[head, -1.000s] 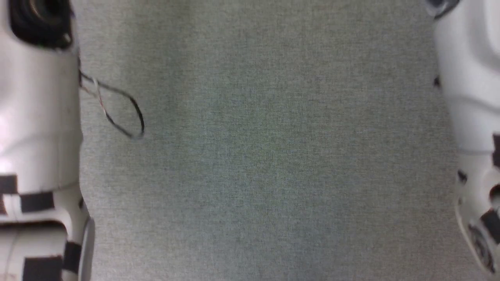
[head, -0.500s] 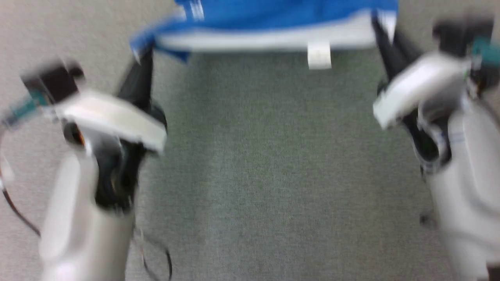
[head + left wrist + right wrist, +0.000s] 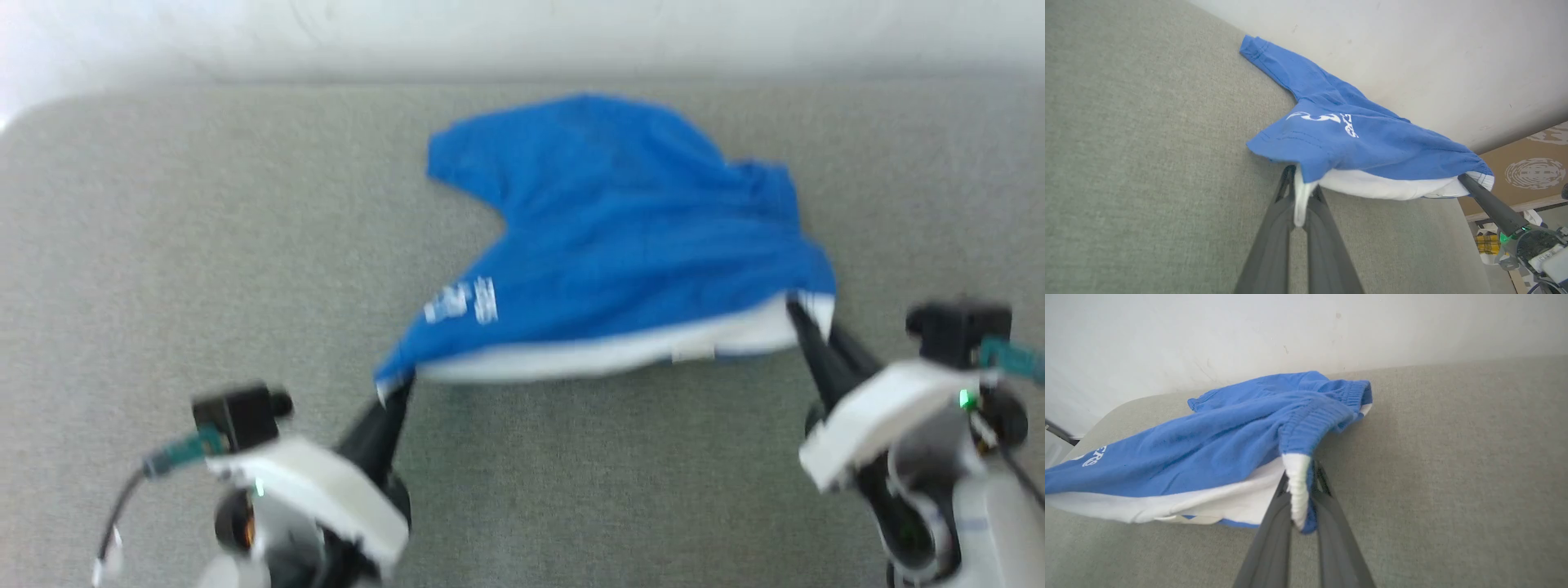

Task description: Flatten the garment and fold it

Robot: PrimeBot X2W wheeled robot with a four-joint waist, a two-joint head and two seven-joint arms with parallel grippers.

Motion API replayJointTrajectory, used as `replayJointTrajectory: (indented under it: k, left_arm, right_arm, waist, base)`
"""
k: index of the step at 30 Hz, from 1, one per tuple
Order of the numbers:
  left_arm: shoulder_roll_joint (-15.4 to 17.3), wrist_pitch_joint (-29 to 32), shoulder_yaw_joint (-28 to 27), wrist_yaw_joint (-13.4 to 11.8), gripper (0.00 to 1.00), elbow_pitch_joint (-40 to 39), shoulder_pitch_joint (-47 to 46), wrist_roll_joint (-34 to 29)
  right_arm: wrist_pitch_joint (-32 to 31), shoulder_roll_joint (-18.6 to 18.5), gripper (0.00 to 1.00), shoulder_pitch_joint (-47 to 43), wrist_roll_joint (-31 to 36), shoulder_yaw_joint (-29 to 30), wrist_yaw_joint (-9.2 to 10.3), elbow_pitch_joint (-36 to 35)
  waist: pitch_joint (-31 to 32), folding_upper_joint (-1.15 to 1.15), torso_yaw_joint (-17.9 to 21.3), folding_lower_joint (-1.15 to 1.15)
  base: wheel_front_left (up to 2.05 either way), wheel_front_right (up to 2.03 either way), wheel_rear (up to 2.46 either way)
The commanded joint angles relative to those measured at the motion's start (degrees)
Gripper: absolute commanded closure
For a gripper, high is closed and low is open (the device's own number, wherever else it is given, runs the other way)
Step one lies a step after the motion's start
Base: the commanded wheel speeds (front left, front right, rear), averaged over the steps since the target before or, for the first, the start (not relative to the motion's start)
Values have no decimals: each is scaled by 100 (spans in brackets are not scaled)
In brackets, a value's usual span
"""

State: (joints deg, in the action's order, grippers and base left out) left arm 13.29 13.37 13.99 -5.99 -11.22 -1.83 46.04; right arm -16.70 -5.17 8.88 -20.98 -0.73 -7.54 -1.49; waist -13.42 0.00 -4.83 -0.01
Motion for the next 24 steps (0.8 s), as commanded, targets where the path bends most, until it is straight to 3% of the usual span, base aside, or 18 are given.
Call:
replayJointTrajectory:
  k: [1, 15, 24]
  left_arm:
    - [37, 50, 19, -44, 100, -38, 208, 61]
    - [181, 204, 58, -182, 100, -419, 1611, 356]
    - [348, 105, -85, -245, 100, -650, 1237, 94]
  right_arm:
    - [-78, 29, 100, -209, -62, 37, 5, -88]
    - [-990, 157, 100, -1815, -281, 164, 5, -747]
    - [-924, 216, 100, -1755, -209, 341, 5, -1102]
  waist:
    - [383, 0, -10, 1]
    - [885, 0, 121, 1]
    - [689, 0, 283, 1]
  base:
    - [0, 0, 0]
    - [0, 0, 0]
    - [0, 0, 0]
